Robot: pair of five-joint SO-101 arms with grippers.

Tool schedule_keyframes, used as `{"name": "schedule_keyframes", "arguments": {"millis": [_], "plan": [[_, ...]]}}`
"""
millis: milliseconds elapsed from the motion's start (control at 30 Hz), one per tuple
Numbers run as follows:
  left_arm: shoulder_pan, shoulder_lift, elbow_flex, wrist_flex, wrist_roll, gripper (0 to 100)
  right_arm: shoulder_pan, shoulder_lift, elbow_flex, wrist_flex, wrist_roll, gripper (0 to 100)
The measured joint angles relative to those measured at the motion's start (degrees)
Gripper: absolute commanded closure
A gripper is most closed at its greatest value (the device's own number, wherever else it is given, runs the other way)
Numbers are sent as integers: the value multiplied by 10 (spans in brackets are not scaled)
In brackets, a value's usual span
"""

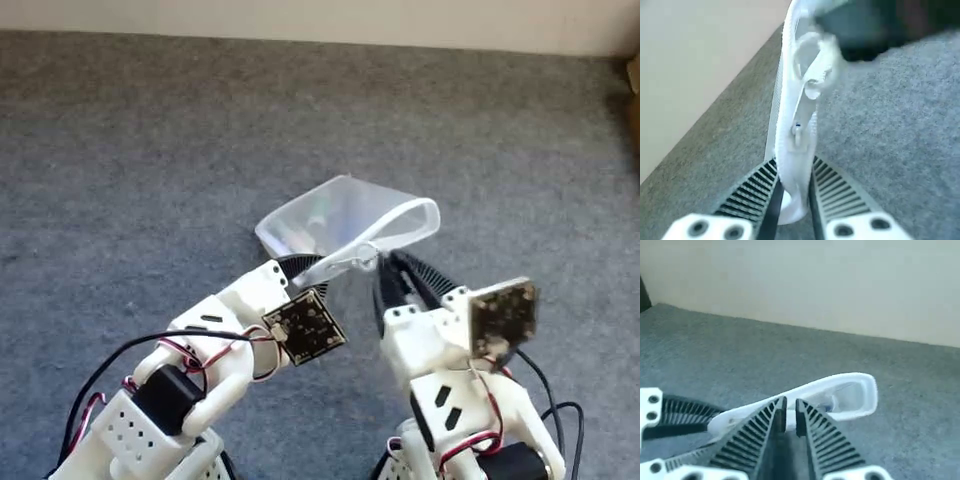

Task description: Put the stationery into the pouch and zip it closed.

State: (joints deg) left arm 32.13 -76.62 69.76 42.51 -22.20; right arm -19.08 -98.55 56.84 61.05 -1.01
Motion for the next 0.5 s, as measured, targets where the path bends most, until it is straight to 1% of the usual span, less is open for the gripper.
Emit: {"name": "schedule_keyframes", "arguments": {"millis": [167, 333, 400, 500], "plan": [[0, 0, 0, 3, 10, 994, 44, -1, 70, -91, 0, 995], [-2, -2, 0, 10, 11, 994, 55, 0, 84, -98, 0, 991], [-4, -3, 0, 11, 11, 994, 55, 0, 84, -84, 0, 956], [-4, -4, 0, 11, 11, 994, 47, 0, 84, -51, 0, 871]]}}
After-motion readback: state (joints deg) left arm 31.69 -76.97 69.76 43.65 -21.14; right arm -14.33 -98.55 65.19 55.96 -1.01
